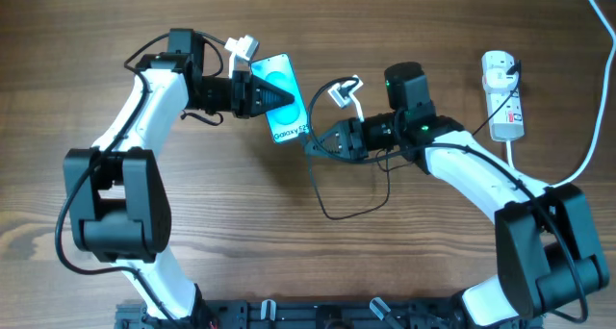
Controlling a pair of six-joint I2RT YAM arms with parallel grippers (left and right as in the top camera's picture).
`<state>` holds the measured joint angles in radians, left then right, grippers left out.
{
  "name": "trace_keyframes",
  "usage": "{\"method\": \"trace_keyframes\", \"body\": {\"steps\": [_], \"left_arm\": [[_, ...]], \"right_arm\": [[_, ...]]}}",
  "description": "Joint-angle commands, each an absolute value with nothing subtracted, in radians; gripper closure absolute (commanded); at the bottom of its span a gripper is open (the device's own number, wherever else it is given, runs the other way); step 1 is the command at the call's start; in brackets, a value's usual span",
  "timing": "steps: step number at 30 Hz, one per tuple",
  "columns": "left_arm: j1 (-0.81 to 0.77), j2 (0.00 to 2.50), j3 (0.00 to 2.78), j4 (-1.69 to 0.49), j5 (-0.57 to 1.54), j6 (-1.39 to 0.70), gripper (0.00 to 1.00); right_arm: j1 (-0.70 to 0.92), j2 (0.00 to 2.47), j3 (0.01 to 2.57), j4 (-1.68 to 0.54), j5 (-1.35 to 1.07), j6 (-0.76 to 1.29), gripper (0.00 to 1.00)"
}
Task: Plug charger to phone and switch on socket
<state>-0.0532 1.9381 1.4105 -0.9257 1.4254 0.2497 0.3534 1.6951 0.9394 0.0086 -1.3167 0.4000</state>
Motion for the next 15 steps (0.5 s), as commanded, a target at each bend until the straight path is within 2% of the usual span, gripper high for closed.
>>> {"method": "trace_keyframes", "body": {"steps": [1, 15], "left_arm": [[-0.056, 1.913, 1.407, -0.925, 1.448, 0.260, 0.96], [-0.056, 1.913, 1.407, -0.921, 1.451, 0.253, 0.96]], "right_arm": [[0.350, 1.685, 0.955, -0.006, -1.334, 0.382, 0.96], [0.406, 1.691, 0.955, -0.075, -1.329, 0.315, 0.96]]}}
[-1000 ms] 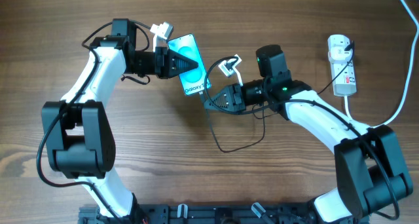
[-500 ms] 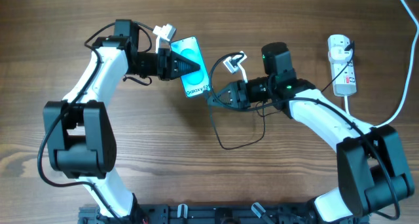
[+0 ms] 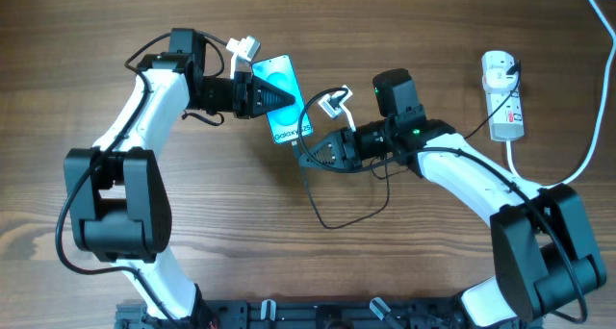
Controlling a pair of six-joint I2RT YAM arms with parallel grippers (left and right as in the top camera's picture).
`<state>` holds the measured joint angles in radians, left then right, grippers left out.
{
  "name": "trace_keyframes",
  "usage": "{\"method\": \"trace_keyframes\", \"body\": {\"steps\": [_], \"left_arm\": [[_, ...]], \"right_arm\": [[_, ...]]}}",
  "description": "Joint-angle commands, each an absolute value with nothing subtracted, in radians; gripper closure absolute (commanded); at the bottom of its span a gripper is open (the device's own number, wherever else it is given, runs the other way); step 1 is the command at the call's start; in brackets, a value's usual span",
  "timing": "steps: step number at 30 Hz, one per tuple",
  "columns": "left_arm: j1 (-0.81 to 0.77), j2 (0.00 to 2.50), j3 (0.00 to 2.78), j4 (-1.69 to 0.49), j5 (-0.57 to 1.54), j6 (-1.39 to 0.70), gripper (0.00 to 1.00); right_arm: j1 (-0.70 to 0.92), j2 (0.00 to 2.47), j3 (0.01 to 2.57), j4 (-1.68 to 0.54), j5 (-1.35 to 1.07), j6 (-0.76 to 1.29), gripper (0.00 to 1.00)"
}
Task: Plug charger to phone and switch on socket
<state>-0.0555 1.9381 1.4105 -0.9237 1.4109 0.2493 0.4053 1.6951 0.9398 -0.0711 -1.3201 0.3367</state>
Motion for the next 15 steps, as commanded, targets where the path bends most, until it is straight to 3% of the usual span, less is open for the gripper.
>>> {"method": "trace_keyframes", "body": {"steps": [1, 15], "left_arm": [[-0.056, 1.913, 1.407, -0.921, 1.451, 0.246, 0.96], [-0.048, 1.913, 1.407, -0.925, 1.477, 0.216, 0.94]], "right_arm": [[0.406, 1.693, 0.955, -0.076, -1.322, 0.315, 0.96], [0.405, 1.698, 0.955, -0.080, -1.239, 0.319, 0.96]]}}
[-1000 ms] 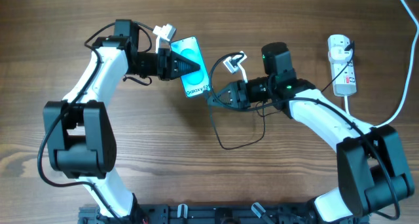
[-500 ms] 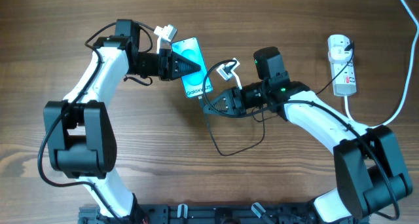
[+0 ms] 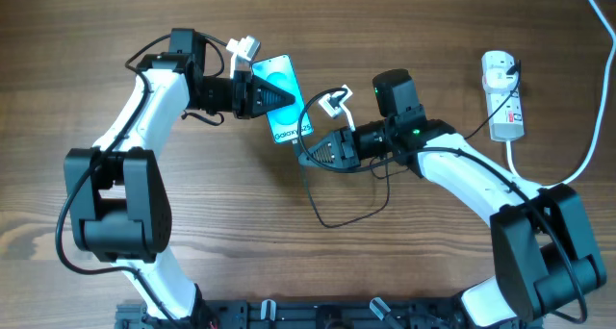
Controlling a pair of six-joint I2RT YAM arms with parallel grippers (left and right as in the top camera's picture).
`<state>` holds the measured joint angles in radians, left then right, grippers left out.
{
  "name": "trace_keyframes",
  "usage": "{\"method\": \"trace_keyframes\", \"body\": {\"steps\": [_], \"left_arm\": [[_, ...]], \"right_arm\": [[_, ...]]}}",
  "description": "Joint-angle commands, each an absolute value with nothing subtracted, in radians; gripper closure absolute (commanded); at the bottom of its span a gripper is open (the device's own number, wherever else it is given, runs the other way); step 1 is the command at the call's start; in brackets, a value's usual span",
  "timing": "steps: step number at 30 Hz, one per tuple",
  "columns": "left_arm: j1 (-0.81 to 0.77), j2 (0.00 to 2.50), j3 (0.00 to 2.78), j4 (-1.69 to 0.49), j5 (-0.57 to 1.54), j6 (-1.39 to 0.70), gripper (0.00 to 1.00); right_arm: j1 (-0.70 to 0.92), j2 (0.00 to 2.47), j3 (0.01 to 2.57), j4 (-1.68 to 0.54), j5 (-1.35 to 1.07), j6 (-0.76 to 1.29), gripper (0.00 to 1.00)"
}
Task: Plug charger to phone and switch on socket
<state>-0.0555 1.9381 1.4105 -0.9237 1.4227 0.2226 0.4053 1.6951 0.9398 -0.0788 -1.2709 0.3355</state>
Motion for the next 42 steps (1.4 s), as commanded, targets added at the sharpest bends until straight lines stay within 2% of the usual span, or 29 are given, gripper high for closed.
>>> {"method": "trace_keyframes", "body": {"steps": [1, 8, 42], "left_arm": [[-0.044, 1.913, 1.407, -0.926, 1.477, 0.216, 0.94], [-0.035, 1.913, 1.407, -0.932, 1.466, 0.228, 0.96], [-0.064, 1.913, 1.407, -0.917, 1.457, 0.232, 0.96]], "right_arm": [[0.405, 1.698, 0.955, -0.079, -1.233, 0.319, 0.96], [0.405, 1.698, 0.955, -0.062, -1.324, 0.318, 0.96], [0.405, 1.698, 0.955, -0.061, -1.282, 0.322, 0.96]]}}
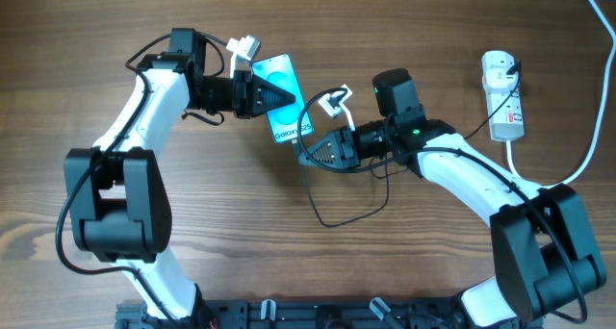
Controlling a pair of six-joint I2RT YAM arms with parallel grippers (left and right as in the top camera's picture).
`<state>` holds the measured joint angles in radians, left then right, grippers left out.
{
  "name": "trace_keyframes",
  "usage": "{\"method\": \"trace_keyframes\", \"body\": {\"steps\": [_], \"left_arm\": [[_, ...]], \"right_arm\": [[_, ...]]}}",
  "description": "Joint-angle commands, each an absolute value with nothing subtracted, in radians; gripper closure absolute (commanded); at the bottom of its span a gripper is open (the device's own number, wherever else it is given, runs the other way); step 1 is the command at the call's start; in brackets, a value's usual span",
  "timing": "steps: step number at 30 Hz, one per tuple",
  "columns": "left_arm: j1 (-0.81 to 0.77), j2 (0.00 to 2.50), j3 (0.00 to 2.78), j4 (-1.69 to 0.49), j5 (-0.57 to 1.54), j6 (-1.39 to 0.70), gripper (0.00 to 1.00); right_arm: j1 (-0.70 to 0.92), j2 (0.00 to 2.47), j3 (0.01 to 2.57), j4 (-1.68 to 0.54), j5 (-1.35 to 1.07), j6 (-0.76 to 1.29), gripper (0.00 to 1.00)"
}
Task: Plug charger to phone and switch on socket
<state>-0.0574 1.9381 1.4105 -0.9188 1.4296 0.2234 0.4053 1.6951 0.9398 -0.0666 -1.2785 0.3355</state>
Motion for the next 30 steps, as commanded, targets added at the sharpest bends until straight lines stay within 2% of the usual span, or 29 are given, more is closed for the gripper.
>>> {"method": "trace_keyframes", "body": {"steps": [1, 25, 30], "left_arm": [[-0.064, 1.913, 1.407, -0.915, 1.445, 0.232, 0.96], [-0.063, 1.913, 1.407, -0.913, 1.458, 0.205, 0.96], [-0.063, 1.913, 1.407, -0.913, 1.458, 0.205, 0.96]], "right_arm": [[0.405, 1.698, 0.955, -0.061, -1.282, 0.323, 0.96], [0.378, 1.698, 0.955, -0.060, -1.230, 0.345, 0.96], [0.379, 1.698, 0.955, 0.020, -1.230, 0.428, 0.96]]}}
